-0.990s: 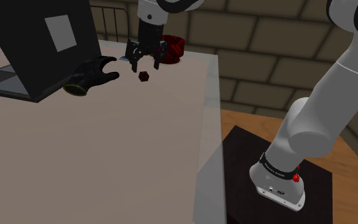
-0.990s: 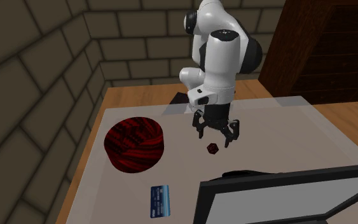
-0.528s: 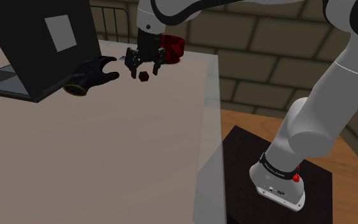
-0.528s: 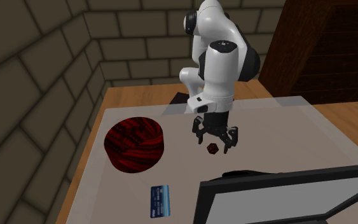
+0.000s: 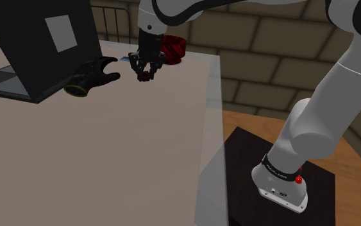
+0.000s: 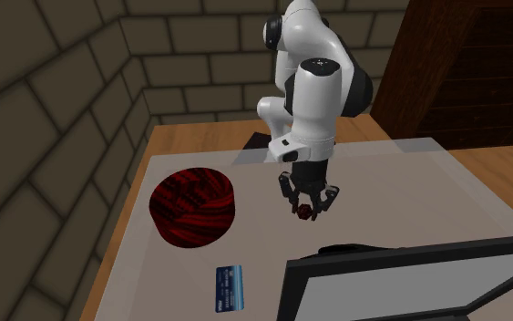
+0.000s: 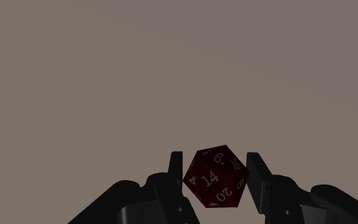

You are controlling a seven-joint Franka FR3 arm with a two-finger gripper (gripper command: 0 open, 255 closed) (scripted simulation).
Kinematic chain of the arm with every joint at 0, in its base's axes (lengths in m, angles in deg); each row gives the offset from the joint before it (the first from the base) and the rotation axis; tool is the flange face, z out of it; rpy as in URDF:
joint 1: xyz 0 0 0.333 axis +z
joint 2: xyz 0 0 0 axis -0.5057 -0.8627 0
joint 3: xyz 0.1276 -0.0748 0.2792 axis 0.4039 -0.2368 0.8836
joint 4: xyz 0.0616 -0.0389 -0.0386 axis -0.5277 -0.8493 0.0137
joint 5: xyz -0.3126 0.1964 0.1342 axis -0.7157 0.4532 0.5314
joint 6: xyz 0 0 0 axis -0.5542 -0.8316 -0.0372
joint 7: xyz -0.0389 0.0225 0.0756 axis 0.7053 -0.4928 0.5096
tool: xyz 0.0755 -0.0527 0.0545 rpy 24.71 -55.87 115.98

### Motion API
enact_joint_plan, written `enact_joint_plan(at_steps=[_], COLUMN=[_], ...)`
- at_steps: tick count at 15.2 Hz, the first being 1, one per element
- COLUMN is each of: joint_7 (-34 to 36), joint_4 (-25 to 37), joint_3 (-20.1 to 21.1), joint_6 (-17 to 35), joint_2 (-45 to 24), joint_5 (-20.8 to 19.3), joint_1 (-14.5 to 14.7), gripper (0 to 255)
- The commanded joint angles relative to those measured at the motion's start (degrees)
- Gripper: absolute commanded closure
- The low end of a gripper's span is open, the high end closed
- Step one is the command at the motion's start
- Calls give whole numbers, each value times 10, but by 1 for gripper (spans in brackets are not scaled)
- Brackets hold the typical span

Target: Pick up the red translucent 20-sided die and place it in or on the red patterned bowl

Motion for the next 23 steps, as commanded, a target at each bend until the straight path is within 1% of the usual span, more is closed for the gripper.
enact_joint_plan(at_steps=[1, 6, 23], joint_7=[0, 0, 6], joint_4=[0, 0, 139], joint_3=[0, 0, -1], joint_6=[0, 0, -132], joint_2=[0, 0, -7], joint_5=[0, 0, -4], joint_1=[0, 0, -1], gripper=[255, 255, 255])
